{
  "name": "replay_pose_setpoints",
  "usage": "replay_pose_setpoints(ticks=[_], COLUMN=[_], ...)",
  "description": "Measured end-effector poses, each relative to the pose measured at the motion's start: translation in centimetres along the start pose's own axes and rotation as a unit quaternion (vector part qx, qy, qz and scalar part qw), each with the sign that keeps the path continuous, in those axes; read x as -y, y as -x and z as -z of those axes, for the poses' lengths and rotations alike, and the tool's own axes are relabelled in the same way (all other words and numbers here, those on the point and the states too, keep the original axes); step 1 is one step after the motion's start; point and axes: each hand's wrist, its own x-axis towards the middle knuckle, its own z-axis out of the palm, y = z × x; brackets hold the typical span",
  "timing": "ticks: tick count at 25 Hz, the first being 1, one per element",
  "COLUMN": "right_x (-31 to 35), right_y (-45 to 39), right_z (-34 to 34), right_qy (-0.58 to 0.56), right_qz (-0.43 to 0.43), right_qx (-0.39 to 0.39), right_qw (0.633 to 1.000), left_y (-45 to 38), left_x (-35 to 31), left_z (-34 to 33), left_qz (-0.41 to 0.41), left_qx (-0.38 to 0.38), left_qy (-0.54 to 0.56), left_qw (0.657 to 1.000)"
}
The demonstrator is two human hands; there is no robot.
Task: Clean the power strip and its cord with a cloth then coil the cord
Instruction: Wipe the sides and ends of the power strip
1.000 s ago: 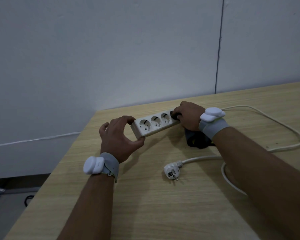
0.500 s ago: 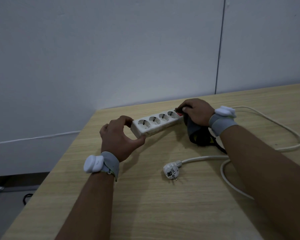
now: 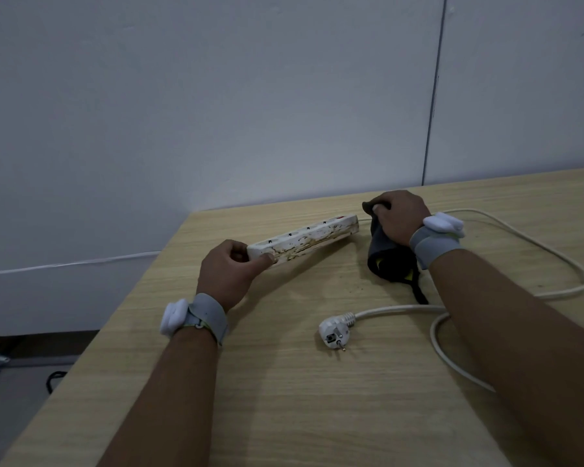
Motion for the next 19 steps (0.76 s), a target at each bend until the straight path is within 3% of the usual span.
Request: replay_pose_setpoints(ticks=[7,16,19], right_x=[0.8,1.6,2.9], right_y=[0.5,0.8,1.3], right_z=[-0.9,-2.1,-2.5], right_qy=[-0.009,0.000,-0.004], right_qz=[0.010,0.020,0.064], right_qx=[-0.013,0.022,0.047], right_qw=[1.000,1.000,0.997], left_y=[-1.1,-1.7,-1.8], left_x=[1.1,2.3,2.3], left_z=[0.4,0.0,0.0], left_qz=[0.109,0.145,0.156], left_qx=[0.009,0.015,0.018], left_qy=[0.089,0.102,0.103], left_qw=[0.990,0.984,0.982])
